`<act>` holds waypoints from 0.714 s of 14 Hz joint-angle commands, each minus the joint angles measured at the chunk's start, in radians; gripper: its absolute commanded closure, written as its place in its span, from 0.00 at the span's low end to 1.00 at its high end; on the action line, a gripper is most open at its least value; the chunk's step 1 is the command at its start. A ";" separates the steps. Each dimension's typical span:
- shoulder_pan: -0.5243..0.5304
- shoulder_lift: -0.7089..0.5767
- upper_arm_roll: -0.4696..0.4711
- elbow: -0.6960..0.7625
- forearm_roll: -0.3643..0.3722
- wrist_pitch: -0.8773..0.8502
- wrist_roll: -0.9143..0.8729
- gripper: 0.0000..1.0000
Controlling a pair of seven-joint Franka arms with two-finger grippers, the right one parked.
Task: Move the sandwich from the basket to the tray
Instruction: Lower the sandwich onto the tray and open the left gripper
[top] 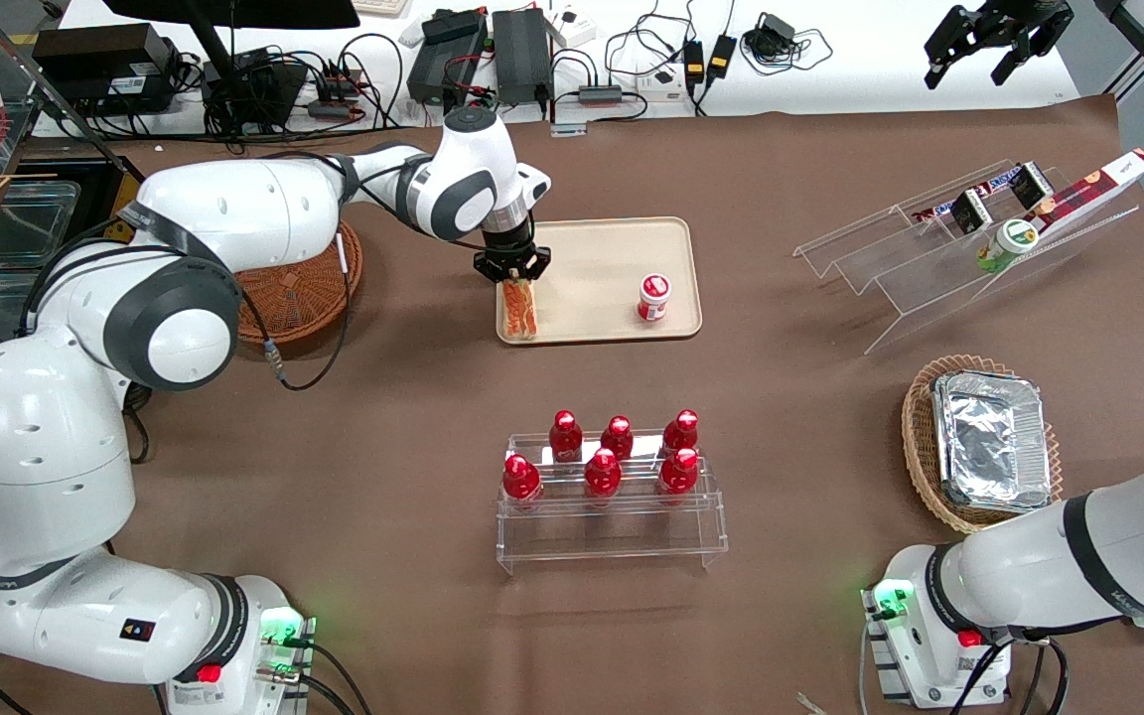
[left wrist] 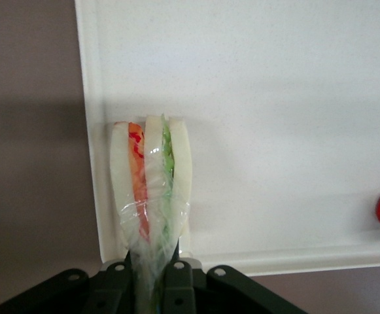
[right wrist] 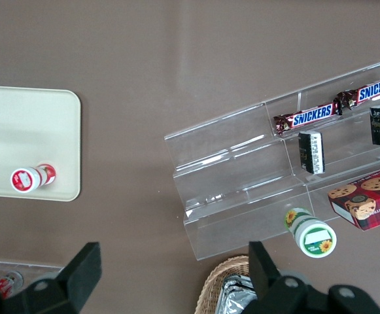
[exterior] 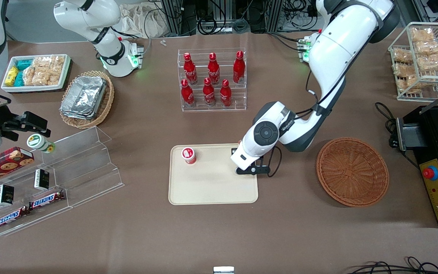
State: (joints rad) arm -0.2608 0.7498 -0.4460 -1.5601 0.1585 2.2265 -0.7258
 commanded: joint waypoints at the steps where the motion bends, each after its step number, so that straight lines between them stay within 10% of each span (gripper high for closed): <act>1: -0.011 0.040 0.007 0.037 0.023 0.010 0.014 0.82; 3: -0.009 0.034 0.007 0.038 0.024 0.009 0.017 0.02; 10: 0.053 -0.139 0.004 0.094 0.009 -0.307 0.023 0.01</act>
State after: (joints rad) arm -0.2465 0.6991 -0.4417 -1.4642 0.1664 2.0352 -0.7139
